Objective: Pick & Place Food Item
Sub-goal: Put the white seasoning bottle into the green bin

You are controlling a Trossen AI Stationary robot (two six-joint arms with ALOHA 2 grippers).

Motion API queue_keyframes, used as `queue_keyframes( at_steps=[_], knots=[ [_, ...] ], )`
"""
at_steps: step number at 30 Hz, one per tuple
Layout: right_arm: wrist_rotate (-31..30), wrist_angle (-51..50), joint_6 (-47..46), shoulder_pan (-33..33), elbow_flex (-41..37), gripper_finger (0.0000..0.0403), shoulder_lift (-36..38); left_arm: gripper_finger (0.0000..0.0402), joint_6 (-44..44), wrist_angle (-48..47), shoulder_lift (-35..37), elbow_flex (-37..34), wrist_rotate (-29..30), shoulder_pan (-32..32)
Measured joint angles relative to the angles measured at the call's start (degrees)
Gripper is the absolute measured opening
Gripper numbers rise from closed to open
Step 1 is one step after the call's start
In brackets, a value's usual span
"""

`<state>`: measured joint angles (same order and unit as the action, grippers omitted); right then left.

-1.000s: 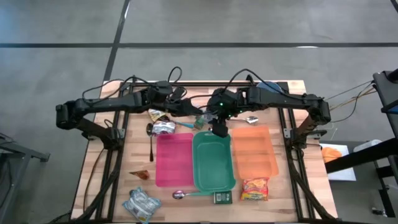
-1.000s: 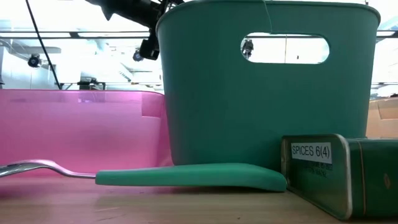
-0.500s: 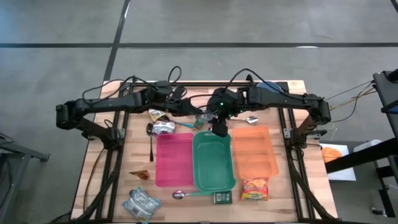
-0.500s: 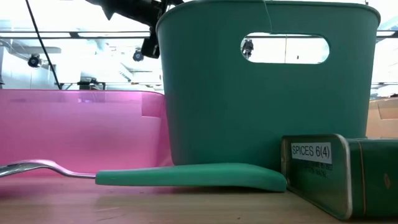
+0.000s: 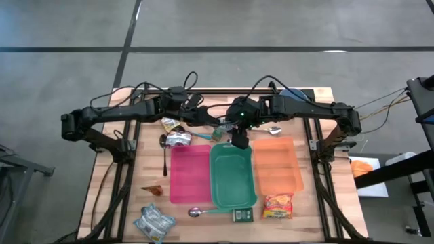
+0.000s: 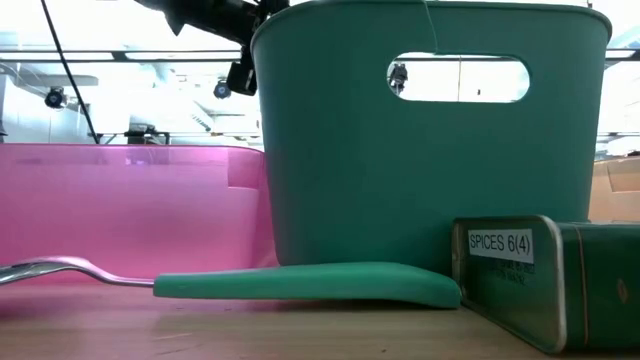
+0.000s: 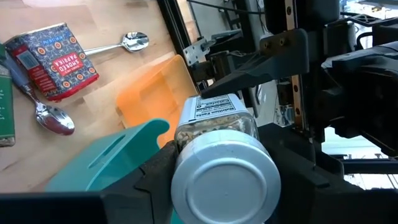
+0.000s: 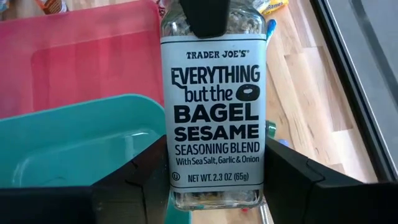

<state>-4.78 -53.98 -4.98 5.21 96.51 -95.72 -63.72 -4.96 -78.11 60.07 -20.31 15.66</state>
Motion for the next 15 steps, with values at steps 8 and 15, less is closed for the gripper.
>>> queue_keyframes(
  at_steps=[8,15],
  knots=[
    [0.3,0.4,-3.5,0.0,0.1,0.0328,0.1,0.0191,1.1,0.6,0.3,0.0,-2.4,-0.9],
    [0.3,-3.3,-8.0,-0.1,1.5,0.035,0.1,0.0191,2.7,0.8,0.4,0.0,-2.6,-2.8]
  ],
)
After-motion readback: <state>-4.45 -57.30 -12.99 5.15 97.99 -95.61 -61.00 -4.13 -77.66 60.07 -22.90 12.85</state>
